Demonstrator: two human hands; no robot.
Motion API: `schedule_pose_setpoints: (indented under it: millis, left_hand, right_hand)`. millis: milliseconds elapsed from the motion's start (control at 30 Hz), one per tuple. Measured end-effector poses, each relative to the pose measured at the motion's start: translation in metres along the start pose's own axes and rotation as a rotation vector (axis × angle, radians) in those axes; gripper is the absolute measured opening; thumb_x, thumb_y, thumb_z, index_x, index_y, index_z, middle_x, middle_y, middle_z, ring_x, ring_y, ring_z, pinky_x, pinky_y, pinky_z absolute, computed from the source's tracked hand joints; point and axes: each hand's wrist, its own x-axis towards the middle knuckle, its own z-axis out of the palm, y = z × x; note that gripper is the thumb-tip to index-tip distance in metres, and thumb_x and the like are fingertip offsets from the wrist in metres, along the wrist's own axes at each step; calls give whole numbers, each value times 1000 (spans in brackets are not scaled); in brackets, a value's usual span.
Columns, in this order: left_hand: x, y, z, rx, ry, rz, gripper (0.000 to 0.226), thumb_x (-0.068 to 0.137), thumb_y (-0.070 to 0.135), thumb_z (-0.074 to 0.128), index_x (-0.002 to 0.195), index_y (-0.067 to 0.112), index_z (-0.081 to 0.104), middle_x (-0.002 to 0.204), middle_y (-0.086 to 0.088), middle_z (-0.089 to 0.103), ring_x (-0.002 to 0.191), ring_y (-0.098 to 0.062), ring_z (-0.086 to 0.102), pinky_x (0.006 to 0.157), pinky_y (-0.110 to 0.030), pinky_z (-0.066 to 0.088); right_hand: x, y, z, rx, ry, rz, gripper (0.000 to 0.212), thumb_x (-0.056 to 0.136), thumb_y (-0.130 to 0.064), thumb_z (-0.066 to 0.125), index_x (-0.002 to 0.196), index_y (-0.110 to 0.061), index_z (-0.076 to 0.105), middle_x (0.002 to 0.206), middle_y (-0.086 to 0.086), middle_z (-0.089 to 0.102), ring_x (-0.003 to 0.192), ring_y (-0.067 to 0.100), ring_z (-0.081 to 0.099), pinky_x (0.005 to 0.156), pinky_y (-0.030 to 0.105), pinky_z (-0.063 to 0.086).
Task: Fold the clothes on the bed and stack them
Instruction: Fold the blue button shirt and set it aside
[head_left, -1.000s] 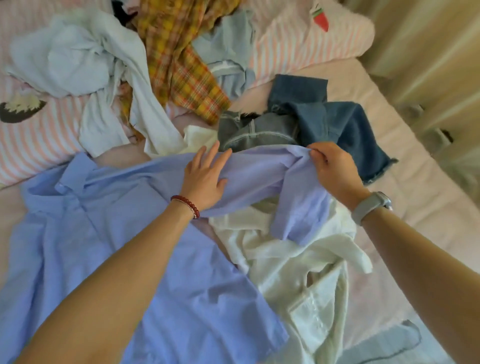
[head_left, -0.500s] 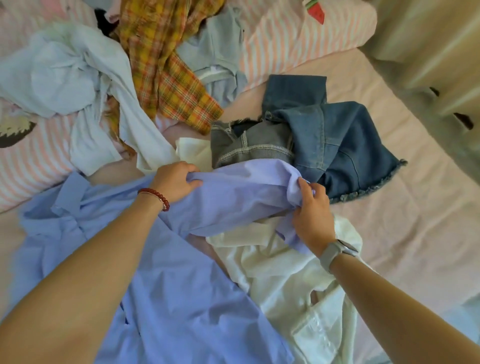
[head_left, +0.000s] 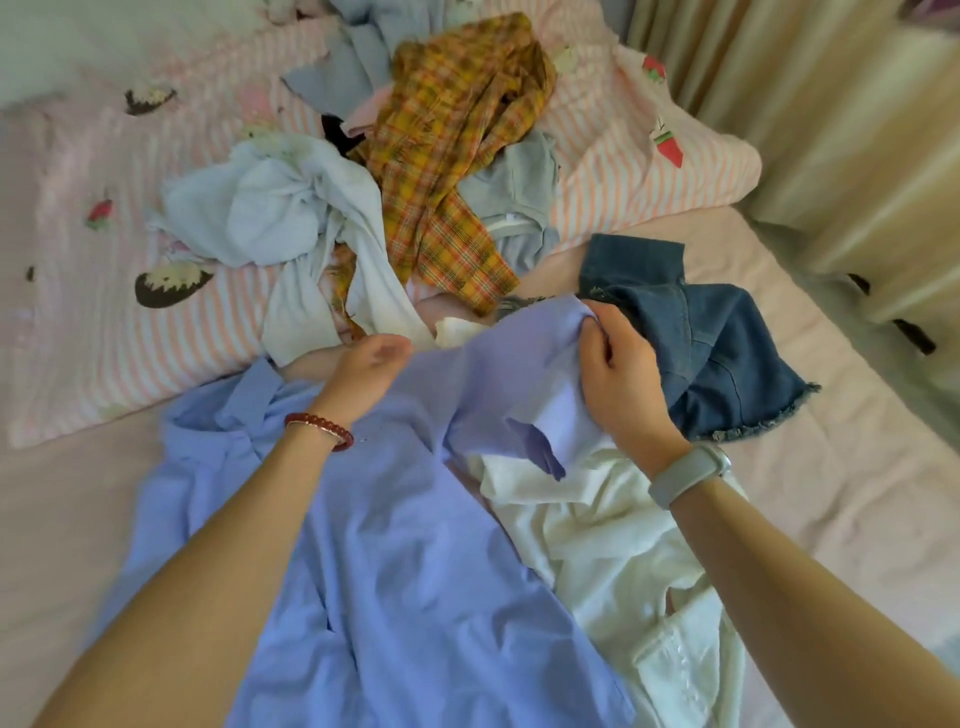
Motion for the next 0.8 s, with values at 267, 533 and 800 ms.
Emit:
schedule_pose_setpoints:
  millis: [267,533,800]
  left_hand:
    - [-124,-134,-139,-716,-186,-552,60,93,59,18,105,16,58,82,-6,68,66,-19,67,61,-32,53]
    - [-166,-260,-103,-291,-102,-718,13,95,29,49,88,18,53,90,-3,54,90,-22,52,76,-30,39]
    - [-115,-247,-65,97,124,-302,30,89,17,59,111,-3,59,114,-20,61,106,-33,56,89,-34,41]
  right_hand:
    - [-141,-89,141,-112,-948,-222,40,95,-24,53,134,-18,50,68,-6,57,70,7,47,68,9,33]
    - [-191,22,194,-269,-648,295,30,96,-8,40,120,-9,58,113,15,65,106,32,60,97,38,42]
    - [-139,81,181,-201,-268,615,28,93,-5,42,114,1,59,90,9,64,89,29,57,90,46,47]
